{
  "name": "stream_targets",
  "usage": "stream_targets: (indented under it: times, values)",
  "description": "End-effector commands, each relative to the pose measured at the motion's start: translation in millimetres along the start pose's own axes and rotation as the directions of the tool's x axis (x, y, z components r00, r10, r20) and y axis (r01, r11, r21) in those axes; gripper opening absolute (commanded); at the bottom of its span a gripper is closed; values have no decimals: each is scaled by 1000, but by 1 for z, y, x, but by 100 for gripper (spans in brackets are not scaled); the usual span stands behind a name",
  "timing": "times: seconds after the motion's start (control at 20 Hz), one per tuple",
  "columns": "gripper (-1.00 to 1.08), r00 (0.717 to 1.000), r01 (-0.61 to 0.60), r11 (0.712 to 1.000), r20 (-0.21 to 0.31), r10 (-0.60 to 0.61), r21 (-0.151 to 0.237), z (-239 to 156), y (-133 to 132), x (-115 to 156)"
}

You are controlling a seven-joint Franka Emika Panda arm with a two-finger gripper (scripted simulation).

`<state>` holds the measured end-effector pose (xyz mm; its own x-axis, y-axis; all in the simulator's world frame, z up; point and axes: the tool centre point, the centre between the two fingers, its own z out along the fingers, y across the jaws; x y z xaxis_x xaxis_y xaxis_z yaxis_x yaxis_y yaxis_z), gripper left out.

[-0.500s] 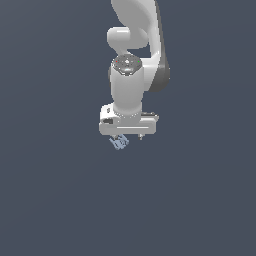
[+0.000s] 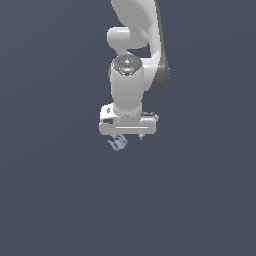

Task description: Pick up the object and move it to a goal position.

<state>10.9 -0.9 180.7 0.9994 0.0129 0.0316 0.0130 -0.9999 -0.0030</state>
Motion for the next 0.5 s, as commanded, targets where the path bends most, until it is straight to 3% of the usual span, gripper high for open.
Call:
stream_targets:
  times: [0.0,0.45]
  values:
    - [28,1000,0,1000,0,0,0,0,0,0]
    - [28,1000,20,1000,1,-20,-1,-3,-2,-2]
